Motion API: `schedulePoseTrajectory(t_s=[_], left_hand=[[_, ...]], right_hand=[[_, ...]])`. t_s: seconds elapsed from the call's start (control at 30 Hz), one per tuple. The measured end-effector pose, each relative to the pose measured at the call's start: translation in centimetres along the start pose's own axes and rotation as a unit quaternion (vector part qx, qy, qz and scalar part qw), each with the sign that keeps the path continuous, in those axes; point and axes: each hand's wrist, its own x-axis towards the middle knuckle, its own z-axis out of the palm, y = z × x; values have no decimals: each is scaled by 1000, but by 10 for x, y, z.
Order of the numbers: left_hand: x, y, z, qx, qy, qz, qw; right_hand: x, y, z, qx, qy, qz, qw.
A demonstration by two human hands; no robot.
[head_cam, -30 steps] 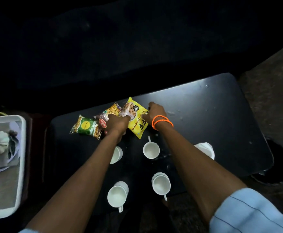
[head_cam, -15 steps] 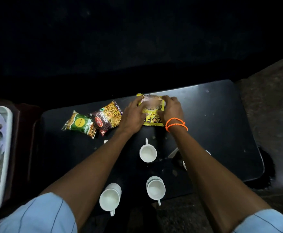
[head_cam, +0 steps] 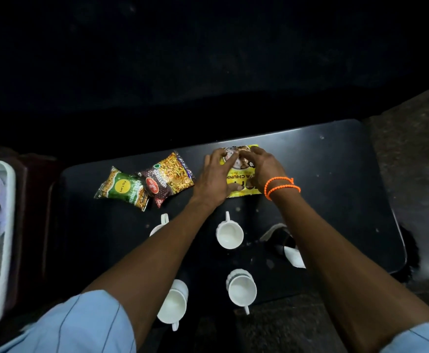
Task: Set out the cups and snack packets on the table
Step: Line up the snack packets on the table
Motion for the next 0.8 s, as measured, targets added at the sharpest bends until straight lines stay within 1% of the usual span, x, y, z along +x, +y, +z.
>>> schedulePoseTrajectory(t_s=[0.07, 0.17, 0.2, 0.23, 0.3, 0.33, 0.37, 0.4, 0.43, 0.5, 0.53, 0.57, 0.6, 0.63, 0.67, 0.7, 0.77, 0.8], left_hand=[[0, 2, 1, -6, 3, 1, 1000], [-2, -2, -7, 2, -19, 19, 1000], [-4, -6, -13, 2, -20, 27, 999], [-6, -11, -21, -2, -8, 30, 1000], [-9, -26, -41, -8, 59, 18, 998], [-10, -36, -54, 6, 95, 0, 996], [-10, -46, -67, 28, 115, -28, 993], [-10, -58, -80, 52, 114, -63, 990], [-11, -70, -91, 73, 93, -101, 988], [-15, -91, -109, 87, 18, -169, 982], [-18, -99, -114, 76, -17, -190, 979], [-22, -103, -117, 56, -37, -200, 978], [-25, -105, -118, 35, -38, -196, 979], [-29, -105, -116, 17, -27, -186, 982], [-32, -103, -113, -1, -11, -176, 984], [-35, -101, -109, -18, 6, -169, 985], [-40, -99, -100, -54, 34, -168, 984], [-42, -99, -96, -69, 44, -167, 983]], right_hand=[[2, -1, -2, -15, -11, 0, 1000], [3, -6, -5, -43, -18, 9, 999], [3, -10, -6, -57, -7, 13, 998], [3, -16, -6, -58, 21, 19, 998], [0, -35, -3, 2, 103, 38, 994], [-2, -47, -1, 52, 134, 55, 988], [-5, -62, 1, 108, 143, 75, 981], [-7, -78, 4, 158, 130, 95, 974], [-9, -93, 10, 193, 93, 117, 970], [-10, -123, 22, 234, -9, 156, 960], [-9, -136, 30, 269, -62, 181, 944], [-8, -147, 37, 326, -108, 204, 917], [-7, -158, 44, 381, -136, 222, 887], [-6, -167, 50, 407, -133, 228, 874], [-4, -171, 56, 400, -107, 222, 883], [-3, -173, 60, 370, -72, 206, 903], [-4, -168, 61, 277, 2, 149, 949], [-5, -163, 60, 232, 32, 115, 965]])
